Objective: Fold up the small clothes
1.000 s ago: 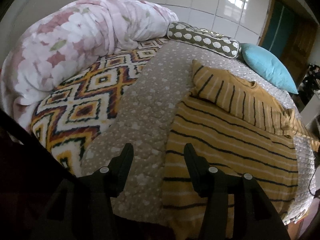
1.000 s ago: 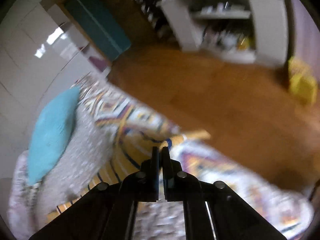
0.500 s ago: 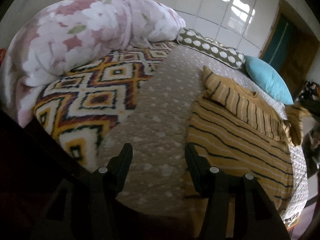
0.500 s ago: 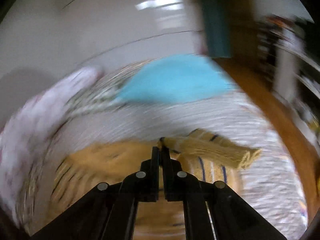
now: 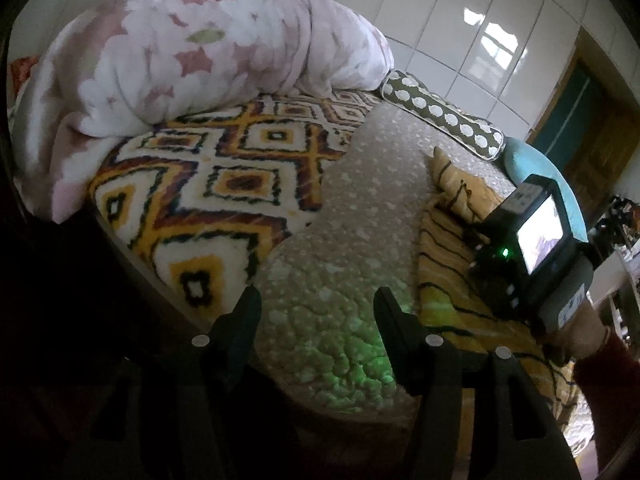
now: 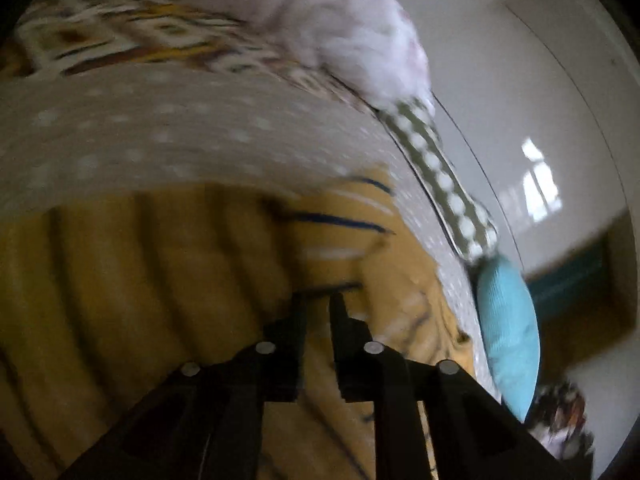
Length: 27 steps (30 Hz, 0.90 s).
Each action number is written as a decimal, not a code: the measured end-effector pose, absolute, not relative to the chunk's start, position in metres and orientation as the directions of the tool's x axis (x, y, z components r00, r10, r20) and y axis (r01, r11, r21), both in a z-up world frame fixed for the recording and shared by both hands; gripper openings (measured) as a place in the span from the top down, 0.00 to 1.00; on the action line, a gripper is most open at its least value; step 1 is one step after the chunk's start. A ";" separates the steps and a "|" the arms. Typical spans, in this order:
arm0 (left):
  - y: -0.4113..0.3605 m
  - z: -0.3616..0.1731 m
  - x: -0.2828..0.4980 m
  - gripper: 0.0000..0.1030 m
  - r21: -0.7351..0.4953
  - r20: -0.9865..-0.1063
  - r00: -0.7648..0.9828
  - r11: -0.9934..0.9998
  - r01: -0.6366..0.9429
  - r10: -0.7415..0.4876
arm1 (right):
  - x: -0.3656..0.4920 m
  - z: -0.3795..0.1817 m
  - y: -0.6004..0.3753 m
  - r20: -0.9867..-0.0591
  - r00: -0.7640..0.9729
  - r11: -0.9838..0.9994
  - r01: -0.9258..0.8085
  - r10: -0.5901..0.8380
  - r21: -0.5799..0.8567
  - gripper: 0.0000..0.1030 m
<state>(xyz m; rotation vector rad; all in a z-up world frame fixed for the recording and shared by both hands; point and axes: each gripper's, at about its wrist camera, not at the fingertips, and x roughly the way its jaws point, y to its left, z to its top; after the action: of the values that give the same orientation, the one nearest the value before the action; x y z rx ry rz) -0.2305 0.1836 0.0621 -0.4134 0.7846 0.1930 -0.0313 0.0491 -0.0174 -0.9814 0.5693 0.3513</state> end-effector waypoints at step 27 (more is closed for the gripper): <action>0.179 0.039 -0.218 0.39 -0.312 -0.740 0.672 0.902 -0.300 -0.032 | 0.066 0.017 -0.024 -0.786 0.591 0.904 -0.414 0.179 -0.105 0.74</action>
<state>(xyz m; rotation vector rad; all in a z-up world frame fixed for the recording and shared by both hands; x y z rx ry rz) -0.2179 0.1786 0.0394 -0.4333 0.8269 0.1560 0.0658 -0.0244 0.0167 -0.2911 0.8743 0.3505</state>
